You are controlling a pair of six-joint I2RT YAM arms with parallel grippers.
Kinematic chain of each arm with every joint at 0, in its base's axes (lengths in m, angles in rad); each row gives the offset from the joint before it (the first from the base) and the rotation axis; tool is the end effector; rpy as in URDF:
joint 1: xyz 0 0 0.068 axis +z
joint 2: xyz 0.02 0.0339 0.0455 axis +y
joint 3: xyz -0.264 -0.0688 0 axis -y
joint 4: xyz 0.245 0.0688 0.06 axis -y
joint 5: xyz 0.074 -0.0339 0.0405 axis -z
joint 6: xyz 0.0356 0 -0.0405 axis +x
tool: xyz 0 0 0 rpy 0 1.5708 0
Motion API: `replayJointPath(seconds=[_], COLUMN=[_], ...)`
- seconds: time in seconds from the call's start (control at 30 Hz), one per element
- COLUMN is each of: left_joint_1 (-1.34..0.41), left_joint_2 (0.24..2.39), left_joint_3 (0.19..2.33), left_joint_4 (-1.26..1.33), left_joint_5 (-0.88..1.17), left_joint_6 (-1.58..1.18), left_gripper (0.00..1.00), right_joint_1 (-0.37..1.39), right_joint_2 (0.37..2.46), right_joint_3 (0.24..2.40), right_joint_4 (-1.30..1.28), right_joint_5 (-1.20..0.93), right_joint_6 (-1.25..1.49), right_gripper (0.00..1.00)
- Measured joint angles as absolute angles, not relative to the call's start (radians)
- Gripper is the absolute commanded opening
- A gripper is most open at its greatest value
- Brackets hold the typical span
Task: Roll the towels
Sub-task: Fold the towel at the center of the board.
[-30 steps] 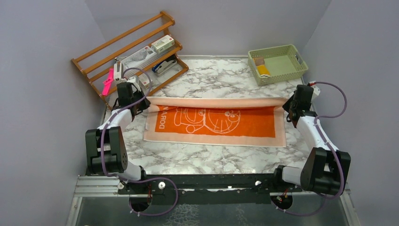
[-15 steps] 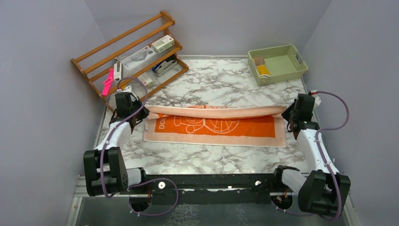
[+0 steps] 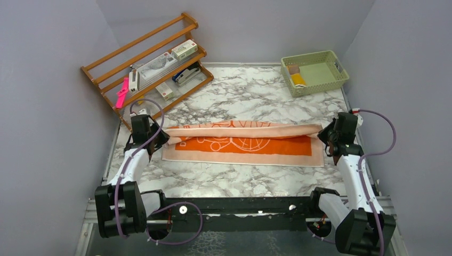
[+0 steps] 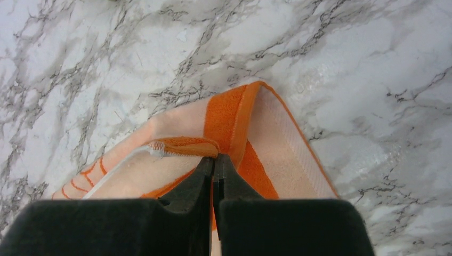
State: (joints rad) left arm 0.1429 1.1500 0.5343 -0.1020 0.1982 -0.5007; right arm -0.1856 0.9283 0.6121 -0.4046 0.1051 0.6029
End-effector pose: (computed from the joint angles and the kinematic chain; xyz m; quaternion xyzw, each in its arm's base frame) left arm 0.2275 0.0257 0.1903 -0.2477 0.8724 -0.1619 0.3891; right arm 0.1915 -0.0398 0.2335 0.3695 0.8317 0.0385 0.4127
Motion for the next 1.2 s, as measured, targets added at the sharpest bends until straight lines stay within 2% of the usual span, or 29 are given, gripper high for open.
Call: replayJointPath(seconds=[0.47, 0.93, 1.0, 1.07, 1.1, 1.17, 1.2], left_joint_1=[0.143, 0.179, 0.189, 0.194, 0.196, 0.199, 0.2], left_joint_2=[0.985, 0.999, 0.999, 0.998, 0.997, 0.986, 0.978], left_joint_3=[0.529, 0.529, 0.529, 0.529, 0.529, 0.529, 0.529], left_joint_4=[-0.236, -0.353, -0.364, -0.378, -0.384, -0.393, -0.397], left_joint_5=[0.101, 0.033, 0.033, 0.032, 0.032, 0.033, 0.034], left_joint_6=[-0.518, -0.631, -0.645, -0.655, -0.659, -0.661, -0.658], left_gripper=[0.0, 0.0, 0.0, 0.03, 0.13, 0.53, 0.69], right_joint_1=[-0.186, -0.191, -0.191, -0.191, -0.191, -0.191, -0.192], right_joint_2=[0.852, 0.844, 0.836, 0.832, 0.832, 0.832, 0.831], right_joint_3=[0.614, 0.679, 0.68, 0.68, 0.68, 0.677, 0.675], right_joint_4=[-0.556, -0.737, -0.751, -0.762, -0.764, -0.766, -0.768], right_joint_5=[0.13, 0.204, 0.206, 0.207, 0.207, 0.208, 0.21], right_joint_6=[0.635, 0.762, 0.775, 0.791, 0.799, 0.814, 0.819], right_gripper=[0.01, 0.02, 0.08, 0.26, 0.38, 0.64, 0.79])
